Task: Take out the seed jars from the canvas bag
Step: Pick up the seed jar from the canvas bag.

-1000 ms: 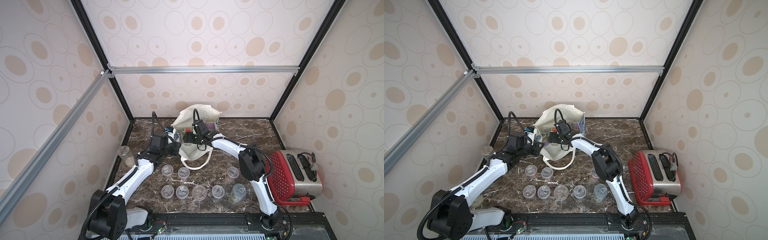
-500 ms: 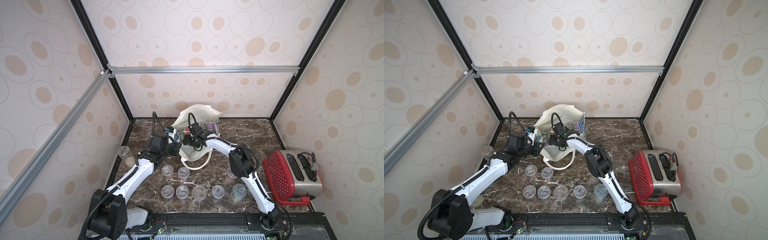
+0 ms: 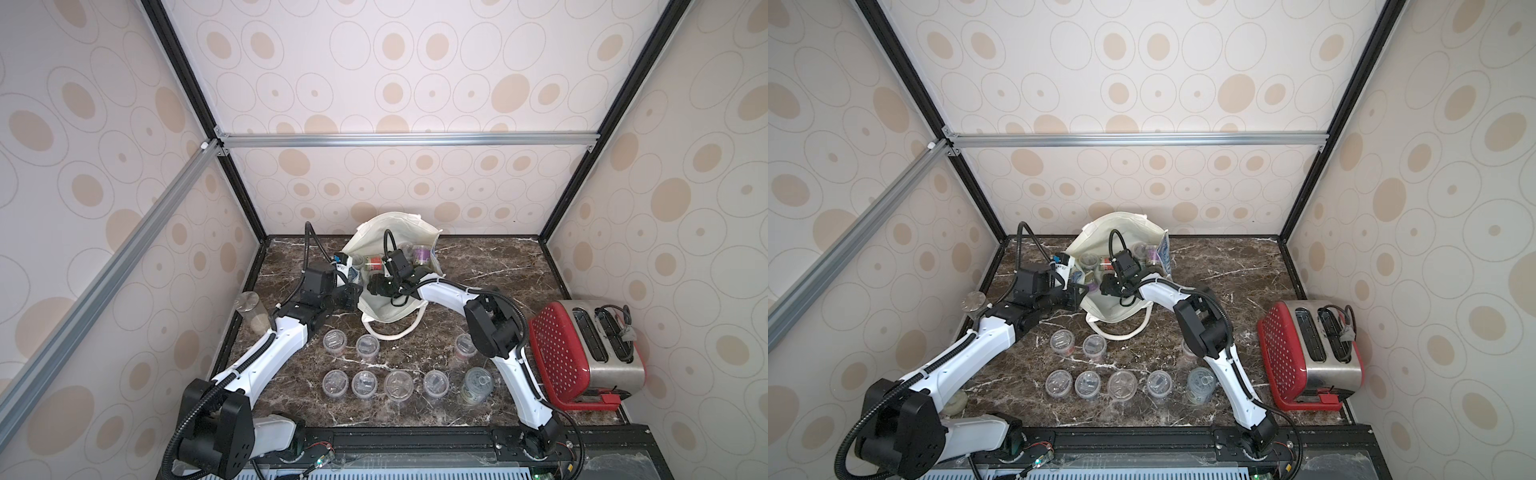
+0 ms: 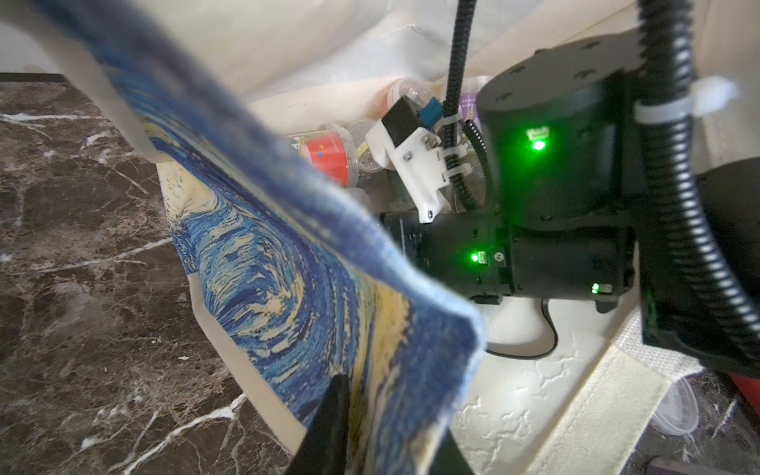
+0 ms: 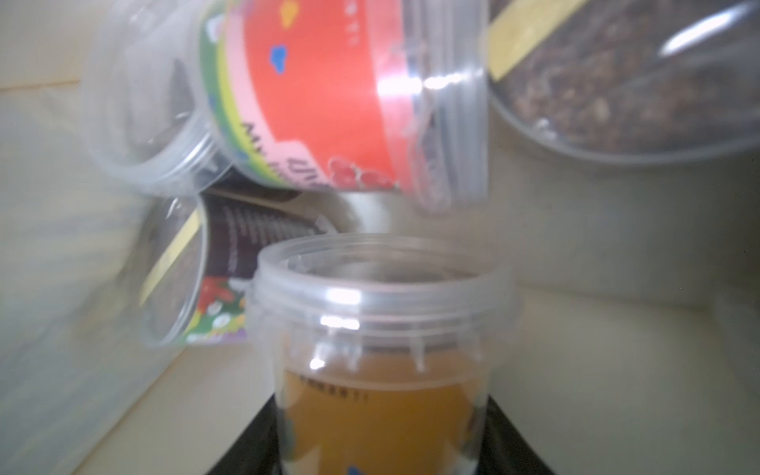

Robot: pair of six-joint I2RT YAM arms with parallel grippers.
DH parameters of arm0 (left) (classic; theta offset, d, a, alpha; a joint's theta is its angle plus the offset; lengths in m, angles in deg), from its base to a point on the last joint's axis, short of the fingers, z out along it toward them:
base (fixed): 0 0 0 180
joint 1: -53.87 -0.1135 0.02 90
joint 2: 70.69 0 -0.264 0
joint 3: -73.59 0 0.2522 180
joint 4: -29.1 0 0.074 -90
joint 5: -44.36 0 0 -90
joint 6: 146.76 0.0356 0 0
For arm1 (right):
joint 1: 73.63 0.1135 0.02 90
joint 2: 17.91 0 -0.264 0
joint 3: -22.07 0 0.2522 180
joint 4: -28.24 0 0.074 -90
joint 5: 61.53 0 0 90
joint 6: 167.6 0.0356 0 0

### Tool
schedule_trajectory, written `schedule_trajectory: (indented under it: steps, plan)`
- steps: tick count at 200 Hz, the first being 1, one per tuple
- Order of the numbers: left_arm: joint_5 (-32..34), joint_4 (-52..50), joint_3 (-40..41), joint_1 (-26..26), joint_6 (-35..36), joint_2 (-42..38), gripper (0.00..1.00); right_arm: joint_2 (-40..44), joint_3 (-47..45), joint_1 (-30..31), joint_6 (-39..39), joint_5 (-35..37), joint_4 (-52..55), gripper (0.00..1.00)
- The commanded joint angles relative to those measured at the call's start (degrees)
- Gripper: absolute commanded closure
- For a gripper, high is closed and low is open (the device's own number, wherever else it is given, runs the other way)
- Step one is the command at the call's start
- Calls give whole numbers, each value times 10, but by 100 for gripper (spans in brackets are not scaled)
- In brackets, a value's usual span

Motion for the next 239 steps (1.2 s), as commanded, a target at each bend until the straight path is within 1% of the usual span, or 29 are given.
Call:
schedule_trajectory:
  steps: [1,34,43,89,110,128,153,157,170,196,214,239]
  plan:
    - [1,-7,-26,2,11,5,74,63,-40,-2,-14,-17,-61,43]
    - [10,-12,-38,2,15,9,73,119,-93,-4,-23,-19,-101,43]
    - [12,-14,-45,2,16,10,71,132,-103,-4,-27,-19,-104,43]
    - [-4,-31,-93,2,-2,10,36,209,-166,-4,-54,-16,-125,43]
    - [-20,-40,-123,2,-24,7,28,253,-198,-4,-79,-4,-130,43]
    - [-38,-48,-149,2,-47,1,27,291,-221,-4,-108,7,-131,43]
    - [-104,-35,-166,2,-81,-9,26,350,-252,-4,-154,21,-126,43]
    - [-127,-31,-166,2,-87,-10,26,360,-256,-4,-161,24,-127,42]
    - [-175,-15,-167,2,-109,-15,27,393,-274,-4,-182,26,-126,41]
    - [-249,2,-166,2,-143,-20,26,461,-315,-1,-230,30,-117,41]
    - [-294,2,-155,2,-154,-18,26,510,-355,3,-261,33,-107,41]
    - [-391,12,-130,2,-176,-13,27,578,-408,18,-305,39,-90,41]
